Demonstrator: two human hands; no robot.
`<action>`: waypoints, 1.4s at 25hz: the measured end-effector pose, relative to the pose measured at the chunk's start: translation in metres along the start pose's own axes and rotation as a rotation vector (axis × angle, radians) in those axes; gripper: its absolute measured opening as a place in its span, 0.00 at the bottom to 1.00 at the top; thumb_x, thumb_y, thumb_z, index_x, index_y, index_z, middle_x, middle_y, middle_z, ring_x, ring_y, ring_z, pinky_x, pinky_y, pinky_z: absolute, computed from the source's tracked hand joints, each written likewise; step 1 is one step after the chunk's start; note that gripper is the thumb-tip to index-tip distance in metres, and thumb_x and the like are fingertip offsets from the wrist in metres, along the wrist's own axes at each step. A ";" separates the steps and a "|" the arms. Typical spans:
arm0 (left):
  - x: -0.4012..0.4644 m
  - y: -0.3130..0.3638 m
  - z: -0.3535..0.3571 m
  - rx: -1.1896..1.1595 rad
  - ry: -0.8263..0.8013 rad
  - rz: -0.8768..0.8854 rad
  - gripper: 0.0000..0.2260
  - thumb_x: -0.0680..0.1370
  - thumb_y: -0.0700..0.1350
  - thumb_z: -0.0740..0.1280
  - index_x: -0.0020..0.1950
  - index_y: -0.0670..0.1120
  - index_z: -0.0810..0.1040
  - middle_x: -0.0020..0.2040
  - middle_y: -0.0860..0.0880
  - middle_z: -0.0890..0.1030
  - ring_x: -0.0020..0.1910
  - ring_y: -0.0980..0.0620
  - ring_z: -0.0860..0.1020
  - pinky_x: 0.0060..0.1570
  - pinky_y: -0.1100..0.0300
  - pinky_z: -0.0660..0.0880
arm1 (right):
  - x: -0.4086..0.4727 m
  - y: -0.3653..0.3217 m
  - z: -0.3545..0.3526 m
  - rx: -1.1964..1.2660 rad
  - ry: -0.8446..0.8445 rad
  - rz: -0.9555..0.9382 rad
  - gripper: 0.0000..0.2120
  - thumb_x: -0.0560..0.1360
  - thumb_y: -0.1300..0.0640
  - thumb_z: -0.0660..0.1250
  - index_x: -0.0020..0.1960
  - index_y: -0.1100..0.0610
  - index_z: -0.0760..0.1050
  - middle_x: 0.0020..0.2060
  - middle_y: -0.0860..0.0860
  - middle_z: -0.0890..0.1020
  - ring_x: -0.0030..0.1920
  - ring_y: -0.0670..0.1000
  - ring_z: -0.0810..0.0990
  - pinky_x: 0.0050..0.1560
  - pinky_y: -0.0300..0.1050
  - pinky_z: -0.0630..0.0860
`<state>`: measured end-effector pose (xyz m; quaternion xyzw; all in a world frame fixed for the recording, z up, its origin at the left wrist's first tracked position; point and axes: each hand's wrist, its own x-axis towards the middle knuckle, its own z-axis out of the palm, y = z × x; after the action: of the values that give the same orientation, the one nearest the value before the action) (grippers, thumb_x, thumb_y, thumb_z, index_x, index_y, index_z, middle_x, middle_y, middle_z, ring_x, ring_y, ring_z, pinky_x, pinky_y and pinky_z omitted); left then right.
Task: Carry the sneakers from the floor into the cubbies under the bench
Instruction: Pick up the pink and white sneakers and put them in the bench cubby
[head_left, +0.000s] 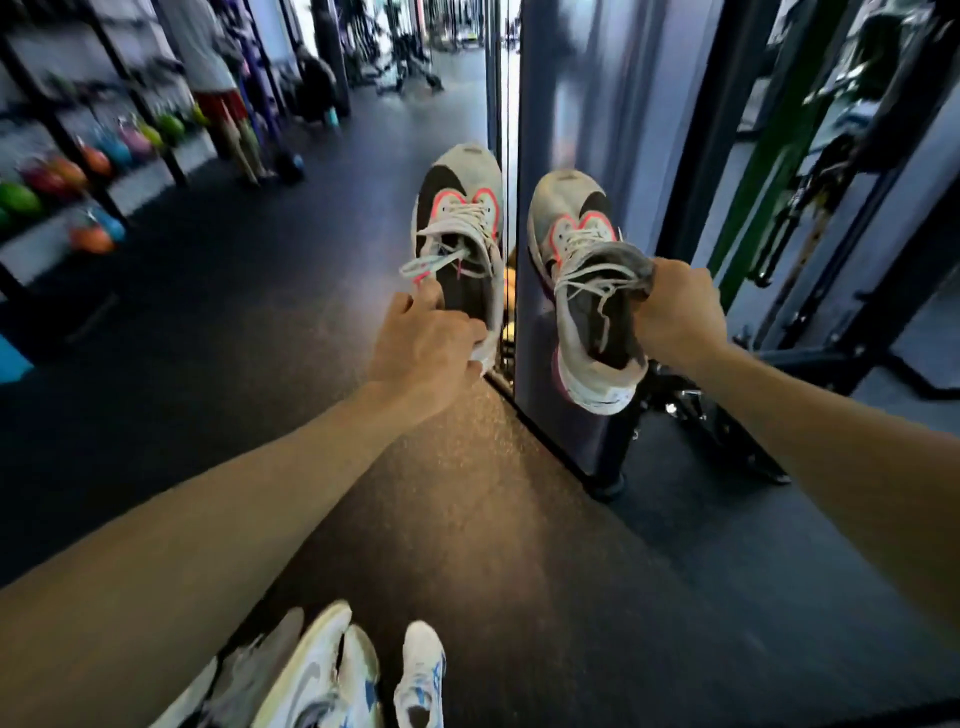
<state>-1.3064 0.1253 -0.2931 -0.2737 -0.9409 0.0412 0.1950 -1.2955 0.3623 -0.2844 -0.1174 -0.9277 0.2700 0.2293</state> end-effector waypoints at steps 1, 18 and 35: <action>0.003 0.001 -0.026 0.007 0.017 0.005 0.12 0.76 0.52 0.65 0.58 0.52 0.79 0.55 0.51 0.82 0.61 0.45 0.67 0.56 0.49 0.66 | 0.001 -0.012 -0.027 -0.003 0.014 -0.022 0.06 0.75 0.61 0.60 0.40 0.56 0.70 0.36 0.56 0.75 0.37 0.60 0.73 0.38 0.50 0.70; -0.101 0.139 -0.353 -0.316 0.344 0.459 0.10 0.73 0.51 0.68 0.36 0.49 0.72 0.34 0.52 0.64 0.48 0.48 0.65 0.42 0.56 0.56 | -0.250 -0.093 -0.407 -0.267 0.513 0.270 0.09 0.73 0.63 0.61 0.50 0.60 0.78 0.48 0.63 0.81 0.50 0.66 0.79 0.43 0.49 0.70; -0.450 0.579 -0.616 -0.689 0.485 1.144 0.13 0.70 0.52 0.70 0.31 0.48 0.70 0.31 0.52 0.64 0.51 0.45 0.67 0.60 0.53 0.59 | -0.826 -0.044 -0.793 -0.538 0.984 0.891 0.07 0.73 0.62 0.61 0.43 0.61 0.78 0.34 0.57 0.80 0.31 0.58 0.80 0.27 0.41 0.74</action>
<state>-0.4288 0.3589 0.0124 -0.7723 -0.5393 -0.2250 0.2492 -0.1957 0.3987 0.0352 -0.6458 -0.6150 0.0158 0.4523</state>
